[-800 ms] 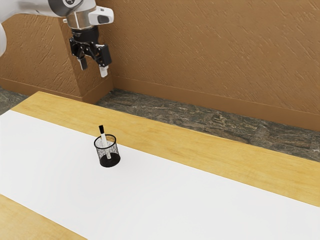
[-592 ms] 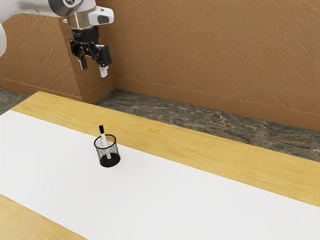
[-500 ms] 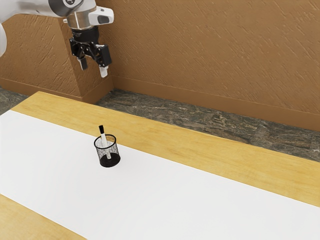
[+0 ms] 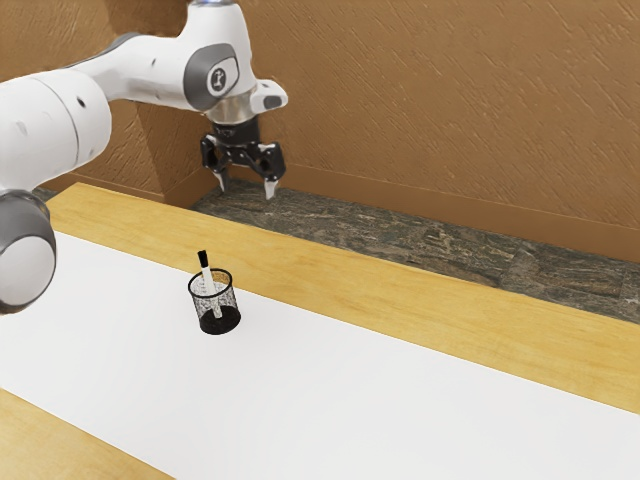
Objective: Take the marker out of the pen holder and place it to the left of the pen holder.
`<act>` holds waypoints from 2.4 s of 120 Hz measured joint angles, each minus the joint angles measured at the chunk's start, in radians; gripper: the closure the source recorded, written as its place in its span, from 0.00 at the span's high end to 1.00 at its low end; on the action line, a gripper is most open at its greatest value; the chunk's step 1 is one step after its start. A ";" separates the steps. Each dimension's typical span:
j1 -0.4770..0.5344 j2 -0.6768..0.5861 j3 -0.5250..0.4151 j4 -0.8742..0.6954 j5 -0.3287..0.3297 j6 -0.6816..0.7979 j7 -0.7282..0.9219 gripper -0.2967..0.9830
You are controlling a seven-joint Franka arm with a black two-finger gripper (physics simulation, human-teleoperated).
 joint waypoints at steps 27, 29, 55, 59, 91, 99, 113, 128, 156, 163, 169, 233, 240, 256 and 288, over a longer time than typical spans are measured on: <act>0.002 0.085 0.121 -0.013 -0.131 0.052 -0.157 0.77; 0.002 0.087 0.128 -0.019 -0.136 0.055 -0.168 0.77; 0.002 0.094 0.161 -0.125 -0.175 0.111 -0.295 0.77; 0.002 0.094 0.167 -0.137 -0.176 0.120 -0.311 0.77; -0.002 0.059 0.207 -0.245 -0.178 0.173 -0.409 0.77; -0.006 0.045 0.206 -0.271 -0.178 0.189 -0.427 0.77; -0.025 0.019 0.199 -0.326 -0.177 0.222 -0.455 0.77; -0.049 0.009 0.197 -0.350 -0.175 0.247 -0.479 0.77; -0.053 0.002 0.197 -0.386 -0.162 0.282 -0.513 0.77; -0.054 -0.001 0.197 -0.392 -0.156 0.287 -0.519 0.76; -0.053 -0.005 0.197 -0.398 -0.152 0.290 -0.524 0.76; -0.051 -0.027 0.205 -0.432 -0.132 0.297 -0.547 0.60; -0.051 -0.028 0.205 -0.432 -0.133 0.297 -0.548 0.54; -0.050 -0.028 0.206 -0.438 -0.132 0.297 -0.550 0.44; -0.050 -0.028 0.205 -0.438 -0.132 0.297 -0.554 0.29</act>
